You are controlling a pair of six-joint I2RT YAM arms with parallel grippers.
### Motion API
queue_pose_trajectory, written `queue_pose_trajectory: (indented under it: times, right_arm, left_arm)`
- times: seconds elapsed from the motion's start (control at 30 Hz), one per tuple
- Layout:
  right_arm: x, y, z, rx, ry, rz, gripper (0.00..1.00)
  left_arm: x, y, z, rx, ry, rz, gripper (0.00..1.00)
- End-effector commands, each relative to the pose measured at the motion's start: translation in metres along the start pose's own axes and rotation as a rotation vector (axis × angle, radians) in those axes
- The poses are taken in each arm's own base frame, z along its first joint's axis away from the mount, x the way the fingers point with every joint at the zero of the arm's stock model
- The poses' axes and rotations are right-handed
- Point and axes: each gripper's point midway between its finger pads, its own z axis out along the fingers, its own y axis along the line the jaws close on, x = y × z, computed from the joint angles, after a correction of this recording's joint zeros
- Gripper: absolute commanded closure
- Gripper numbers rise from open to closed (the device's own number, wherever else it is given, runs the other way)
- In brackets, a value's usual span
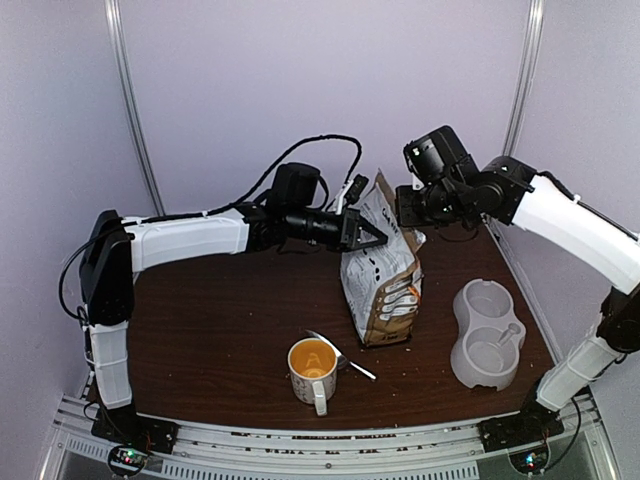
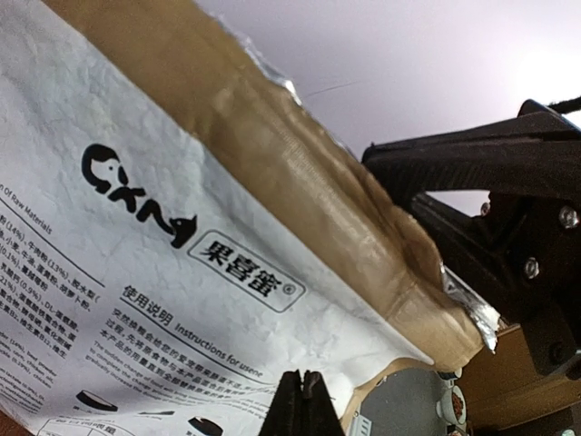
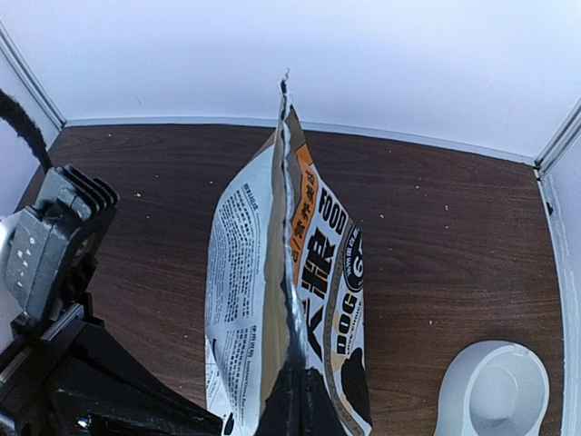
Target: Serve the pet food
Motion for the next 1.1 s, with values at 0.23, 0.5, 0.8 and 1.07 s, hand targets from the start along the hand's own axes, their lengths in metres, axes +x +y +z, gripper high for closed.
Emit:
queue_pose_trajectory:
  times: [0.23, 0.5, 0.8, 1.07]
  right_arm:
    - [0.011, 0.032, -0.012, -0.375, 0.029, 0.121, 1.0]
    - [0.016, 0.054, -0.016, -0.54, 0.059, 0.149, 1.0]
    - [0.018, 0.055, -0.014, -0.542, 0.065, 0.153, 1.0]
    - [0.017, 0.055, -0.015, -0.543, 0.062, 0.156, 1.0]
  left_arm:
    - [-0.052, -0.037, -0.04, 0.017, -0.205, 0.099, 0.7]
    - [-0.048, -0.038, -0.036, 0.04, -0.176, 0.095, 0.42]
    - [-0.038, -0.031, -0.031, 0.032, -0.134, 0.085, 0.36]
    - [-0.031, -0.021, -0.02, 0.027, -0.097, 0.061, 0.41]
